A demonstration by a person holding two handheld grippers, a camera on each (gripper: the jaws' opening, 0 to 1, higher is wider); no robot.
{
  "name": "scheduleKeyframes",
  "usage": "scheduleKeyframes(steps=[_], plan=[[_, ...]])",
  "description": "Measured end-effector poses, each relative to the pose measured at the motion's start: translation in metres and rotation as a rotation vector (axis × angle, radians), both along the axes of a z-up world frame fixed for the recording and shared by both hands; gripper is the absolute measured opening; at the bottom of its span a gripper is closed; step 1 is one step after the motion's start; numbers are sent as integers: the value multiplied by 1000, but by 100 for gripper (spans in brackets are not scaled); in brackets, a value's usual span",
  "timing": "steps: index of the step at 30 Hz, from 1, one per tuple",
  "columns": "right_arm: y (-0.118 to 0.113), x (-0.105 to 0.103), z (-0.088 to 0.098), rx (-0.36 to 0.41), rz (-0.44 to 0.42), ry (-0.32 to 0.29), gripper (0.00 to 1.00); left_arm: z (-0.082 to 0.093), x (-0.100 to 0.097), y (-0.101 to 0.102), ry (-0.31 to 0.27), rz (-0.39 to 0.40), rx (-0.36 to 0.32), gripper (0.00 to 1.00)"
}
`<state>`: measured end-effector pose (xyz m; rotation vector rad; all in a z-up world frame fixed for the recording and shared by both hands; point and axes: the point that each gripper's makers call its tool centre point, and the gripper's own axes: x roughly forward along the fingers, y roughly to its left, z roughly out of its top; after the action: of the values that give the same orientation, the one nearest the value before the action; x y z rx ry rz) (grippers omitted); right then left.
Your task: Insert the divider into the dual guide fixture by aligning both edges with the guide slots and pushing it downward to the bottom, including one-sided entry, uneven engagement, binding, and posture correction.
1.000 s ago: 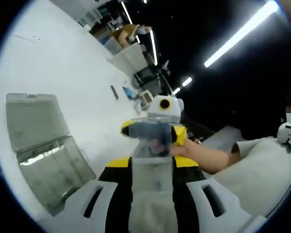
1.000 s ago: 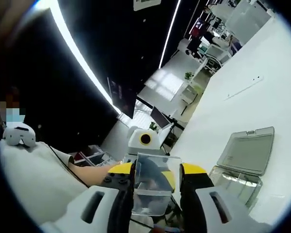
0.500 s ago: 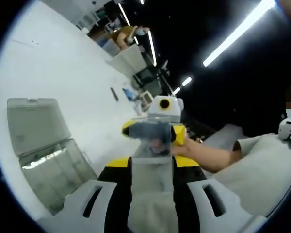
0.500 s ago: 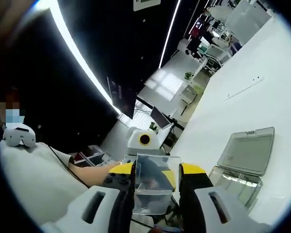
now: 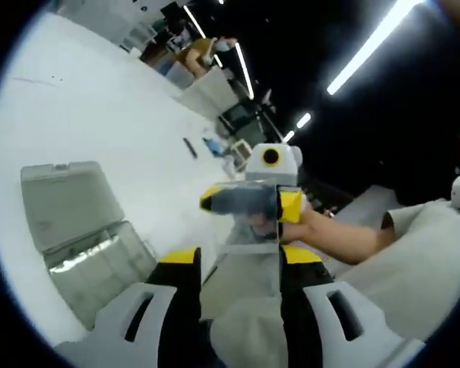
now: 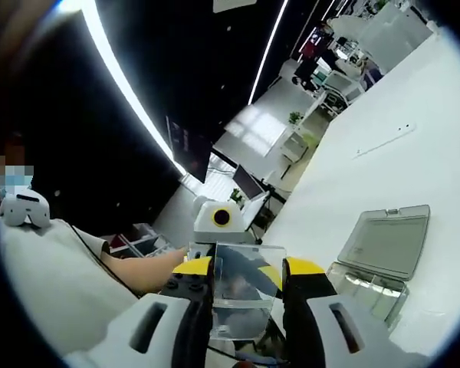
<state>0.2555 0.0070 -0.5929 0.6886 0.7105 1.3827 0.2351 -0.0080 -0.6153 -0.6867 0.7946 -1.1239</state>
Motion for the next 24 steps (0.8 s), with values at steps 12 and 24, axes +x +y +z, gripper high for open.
scheduleKeyframes(steps=[12,24], plan=[[2,0,-8,-59,-4,-22,31,-8,-3,-6,-72,-12,132,45],[-1,4,-17,-125,-43,-32,30,-7,6,-7,-173,40,243,67]])
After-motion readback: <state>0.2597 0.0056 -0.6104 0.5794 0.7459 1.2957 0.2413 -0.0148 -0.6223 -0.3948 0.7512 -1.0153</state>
